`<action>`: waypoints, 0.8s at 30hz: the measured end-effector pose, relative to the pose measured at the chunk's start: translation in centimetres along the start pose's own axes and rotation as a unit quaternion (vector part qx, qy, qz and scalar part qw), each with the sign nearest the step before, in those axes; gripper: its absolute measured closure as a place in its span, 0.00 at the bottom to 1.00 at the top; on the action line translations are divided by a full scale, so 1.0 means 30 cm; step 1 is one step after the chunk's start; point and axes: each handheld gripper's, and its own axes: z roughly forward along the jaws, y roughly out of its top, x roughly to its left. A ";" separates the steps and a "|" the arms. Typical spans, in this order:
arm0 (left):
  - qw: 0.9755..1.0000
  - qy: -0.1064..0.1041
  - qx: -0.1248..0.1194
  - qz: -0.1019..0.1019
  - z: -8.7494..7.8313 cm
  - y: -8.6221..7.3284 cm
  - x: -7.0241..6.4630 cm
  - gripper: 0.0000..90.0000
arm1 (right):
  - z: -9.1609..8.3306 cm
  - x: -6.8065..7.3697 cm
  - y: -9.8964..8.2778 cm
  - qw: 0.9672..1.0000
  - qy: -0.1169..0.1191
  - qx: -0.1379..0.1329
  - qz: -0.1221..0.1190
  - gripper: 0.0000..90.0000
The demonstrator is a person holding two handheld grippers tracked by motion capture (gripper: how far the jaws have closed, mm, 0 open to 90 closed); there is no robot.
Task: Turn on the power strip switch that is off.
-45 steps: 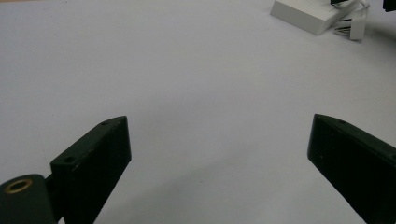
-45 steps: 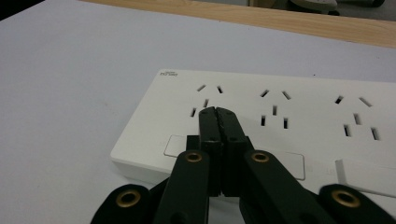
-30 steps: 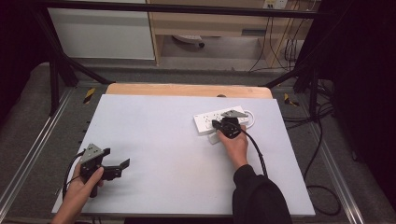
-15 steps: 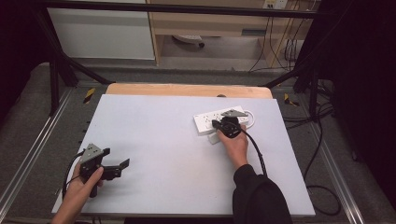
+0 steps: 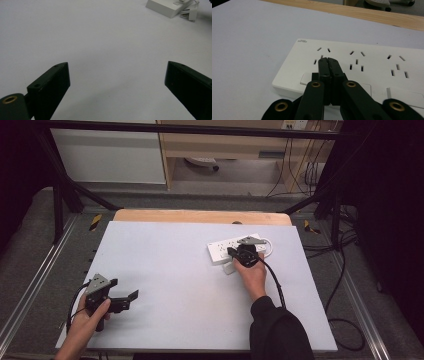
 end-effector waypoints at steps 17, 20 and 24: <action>1.000 0.000 0.002 0.000 0.002 -0.001 0.000 0.07 | -0.037 -0.006 0.023 1.000 -0.003 -0.004 0.000 0.86; 1.000 -0.002 0.004 0.001 0.004 -0.002 0.000 0.07 | -0.042 -0.007 0.026 1.000 -0.001 0.002 0.002 0.77; 1.000 -0.003 0.003 0.000 0.004 -0.001 0.000 0.07 | -0.060 -0.015 0.039 1.000 0.001 0.006 0.016 0.53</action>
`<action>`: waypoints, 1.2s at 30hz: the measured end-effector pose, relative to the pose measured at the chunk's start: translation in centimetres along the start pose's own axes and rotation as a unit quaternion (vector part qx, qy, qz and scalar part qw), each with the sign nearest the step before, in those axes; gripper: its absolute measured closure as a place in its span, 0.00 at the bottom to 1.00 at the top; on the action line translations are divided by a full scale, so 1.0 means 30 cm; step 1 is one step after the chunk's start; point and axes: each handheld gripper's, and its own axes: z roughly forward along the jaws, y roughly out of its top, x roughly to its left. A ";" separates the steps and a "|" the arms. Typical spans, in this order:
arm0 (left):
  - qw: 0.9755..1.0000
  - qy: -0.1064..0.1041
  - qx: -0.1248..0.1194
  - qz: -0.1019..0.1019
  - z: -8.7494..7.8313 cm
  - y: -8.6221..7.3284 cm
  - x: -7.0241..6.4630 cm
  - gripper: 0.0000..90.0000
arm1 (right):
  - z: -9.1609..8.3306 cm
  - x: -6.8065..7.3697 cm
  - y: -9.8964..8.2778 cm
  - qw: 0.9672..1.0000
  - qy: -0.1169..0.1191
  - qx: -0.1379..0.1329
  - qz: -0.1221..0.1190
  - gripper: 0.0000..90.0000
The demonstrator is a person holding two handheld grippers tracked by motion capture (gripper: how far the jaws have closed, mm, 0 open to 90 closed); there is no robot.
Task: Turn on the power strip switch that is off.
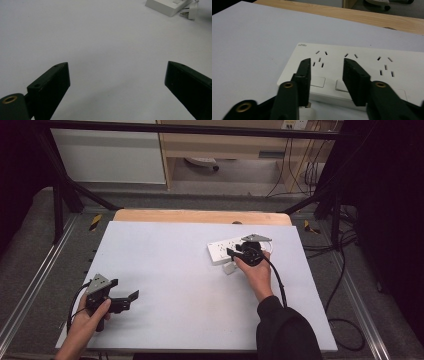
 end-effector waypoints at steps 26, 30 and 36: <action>1.000 0.003 -0.003 -0.007 -0.009 0.000 0.006 0.07 | -0.202 -0.003 0.088 1.000 -0.001 -0.023 0.011 0.06; 1.000 0.005 -0.005 -0.011 -0.013 -0.001 0.005 0.07 | -0.234 0.001 0.098 0.999 -0.013 -0.044 0.008 0.05; 1.000 0.006 -0.012 -0.019 -0.032 -0.005 0.003 0.07 | -0.297 0.002 0.104 0.998 -0.018 -0.066 -0.006 0.05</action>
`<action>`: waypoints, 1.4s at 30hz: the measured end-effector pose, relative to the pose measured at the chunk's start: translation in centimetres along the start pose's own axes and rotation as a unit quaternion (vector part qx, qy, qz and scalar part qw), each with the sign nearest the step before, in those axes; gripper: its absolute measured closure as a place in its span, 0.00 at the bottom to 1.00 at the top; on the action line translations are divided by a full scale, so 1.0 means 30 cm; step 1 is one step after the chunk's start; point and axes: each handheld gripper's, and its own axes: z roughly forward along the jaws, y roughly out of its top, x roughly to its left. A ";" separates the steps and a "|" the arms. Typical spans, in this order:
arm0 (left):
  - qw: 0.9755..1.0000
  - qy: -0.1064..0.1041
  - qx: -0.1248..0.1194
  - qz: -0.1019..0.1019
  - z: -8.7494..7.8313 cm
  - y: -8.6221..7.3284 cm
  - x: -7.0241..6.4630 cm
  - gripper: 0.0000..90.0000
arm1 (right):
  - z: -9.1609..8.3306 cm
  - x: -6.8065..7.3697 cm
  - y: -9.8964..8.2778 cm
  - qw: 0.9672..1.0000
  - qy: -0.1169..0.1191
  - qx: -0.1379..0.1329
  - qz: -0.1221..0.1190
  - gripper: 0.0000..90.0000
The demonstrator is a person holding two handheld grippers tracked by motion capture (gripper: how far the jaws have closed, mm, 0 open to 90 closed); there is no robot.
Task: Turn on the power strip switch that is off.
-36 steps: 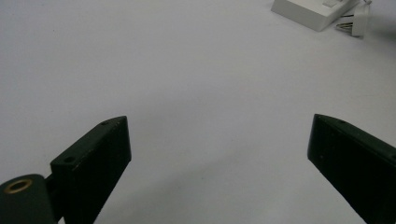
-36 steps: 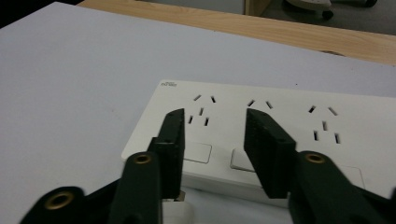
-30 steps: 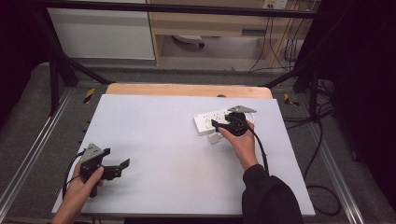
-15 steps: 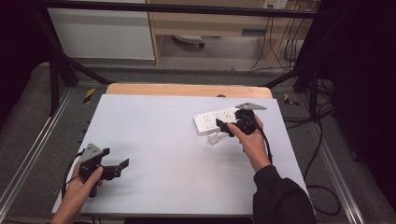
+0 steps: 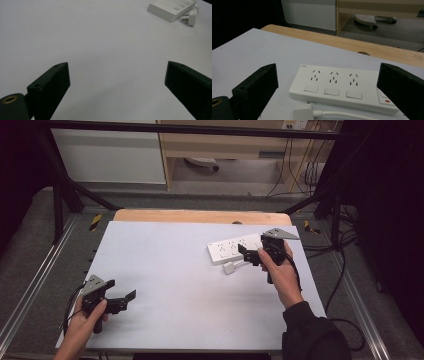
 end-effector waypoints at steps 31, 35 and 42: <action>1.000 0.001 -0.003 -0.013 -0.016 -0.004 -0.019 0.07 | -0.351 -0.111 -0.312 0.999 -0.045 -0.027 0.013 0.05; 1.000 -0.001 -0.003 -0.013 -0.018 -0.004 -0.023 0.07 | -0.348 -0.121 -0.363 0.998 -0.056 -0.012 0.018 0.05; 1.000 -0.004 -0.007 -0.016 -0.029 -0.008 -0.026 0.07 | -0.301 -0.110 -0.439 0.997 -0.059 0.041 0.013 0.05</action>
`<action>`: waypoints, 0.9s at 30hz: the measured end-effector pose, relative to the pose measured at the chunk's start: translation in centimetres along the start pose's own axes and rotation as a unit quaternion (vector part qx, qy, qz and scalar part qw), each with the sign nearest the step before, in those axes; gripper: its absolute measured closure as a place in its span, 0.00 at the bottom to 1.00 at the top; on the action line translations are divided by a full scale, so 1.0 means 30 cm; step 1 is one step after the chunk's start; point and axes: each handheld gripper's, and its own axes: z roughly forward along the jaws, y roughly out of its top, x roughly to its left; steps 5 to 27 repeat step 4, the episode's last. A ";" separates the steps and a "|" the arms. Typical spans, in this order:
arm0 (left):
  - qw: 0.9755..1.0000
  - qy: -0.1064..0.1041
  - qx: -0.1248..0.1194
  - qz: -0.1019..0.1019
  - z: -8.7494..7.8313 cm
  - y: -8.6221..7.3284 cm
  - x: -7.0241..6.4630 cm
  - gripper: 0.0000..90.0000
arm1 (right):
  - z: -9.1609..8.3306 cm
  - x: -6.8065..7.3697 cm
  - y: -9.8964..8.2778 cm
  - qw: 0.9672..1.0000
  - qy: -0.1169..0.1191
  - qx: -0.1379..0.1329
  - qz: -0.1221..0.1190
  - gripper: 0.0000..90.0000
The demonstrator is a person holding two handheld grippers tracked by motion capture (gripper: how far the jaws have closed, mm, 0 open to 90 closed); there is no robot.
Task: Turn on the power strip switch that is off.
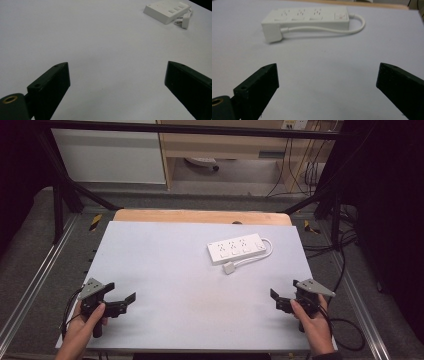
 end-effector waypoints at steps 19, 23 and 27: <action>1.000 -0.002 0.000 0.000 0.001 0.001 -0.002 0.07 | 0.052 0.033 -0.023 0.999 0.003 0.044 -0.027 0.04; 1.000 -0.002 0.000 0.000 0.001 0.001 -0.002 0.07 | 0.052 0.033 -0.023 0.999 0.003 0.044 -0.027 0.04; 1.000 -0.002 0.000 0.000 0.001 0.001 -0.002 0.07 | 0.052 0.033 -0.023 0.999 0.003 0.044 -0.027 0.04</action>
